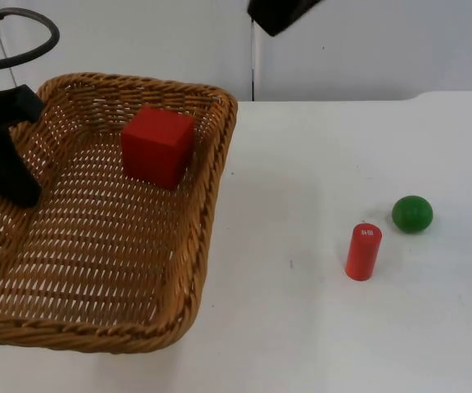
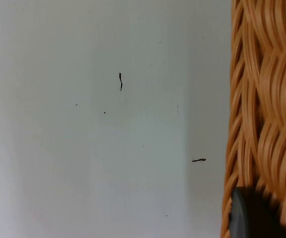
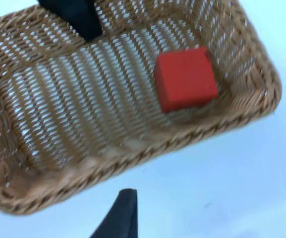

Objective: Pick up the basket with the left hand and place the object to the left of the red cylinder into the basket with the right hand.

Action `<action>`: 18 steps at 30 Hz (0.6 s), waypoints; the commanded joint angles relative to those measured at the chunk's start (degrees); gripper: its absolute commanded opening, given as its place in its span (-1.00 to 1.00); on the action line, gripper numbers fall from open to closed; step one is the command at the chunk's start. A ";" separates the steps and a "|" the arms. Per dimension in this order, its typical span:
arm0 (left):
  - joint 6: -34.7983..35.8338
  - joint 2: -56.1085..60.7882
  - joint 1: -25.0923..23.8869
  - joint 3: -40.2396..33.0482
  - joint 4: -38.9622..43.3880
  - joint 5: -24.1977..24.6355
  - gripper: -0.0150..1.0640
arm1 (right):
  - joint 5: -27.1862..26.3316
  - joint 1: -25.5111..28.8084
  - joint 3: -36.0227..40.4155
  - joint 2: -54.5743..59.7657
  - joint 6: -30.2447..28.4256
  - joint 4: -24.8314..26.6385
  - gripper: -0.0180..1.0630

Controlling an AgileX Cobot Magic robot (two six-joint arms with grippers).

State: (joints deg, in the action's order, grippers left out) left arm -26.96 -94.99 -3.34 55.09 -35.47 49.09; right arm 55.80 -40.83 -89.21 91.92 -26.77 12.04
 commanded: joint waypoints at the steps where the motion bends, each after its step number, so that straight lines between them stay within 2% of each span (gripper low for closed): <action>1: 0.19 0.67 -0.12 0.07 -1.15 0.17 -0.98 | -1.83 0.33 3.86 -3.79 0.76 0.14 0.74; 9: 0.19 0.67 -0.12 0.07 -1.15 0.17 -0.98 | -2.50 0.33 10.59 -10.18 2.20 0.06 0.74; 11: 0.19 0.67 -0.12 0.07 -1.15 0.17 -0.98 | -2.89 0.33 12.36 -12.14 4.35 -0.20 0.74; 18: 0.19 0.67 -0.12 0.07 -1.16 0.27 -0.98 | -3.11 0.33 17.07 -16.59 4.73 -0.20 0.74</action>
State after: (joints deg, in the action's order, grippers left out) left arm -26.96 -94.99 -3.34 55.09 -35.47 49.09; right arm 53.15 -40.83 -72.66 76.21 -22.46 12.04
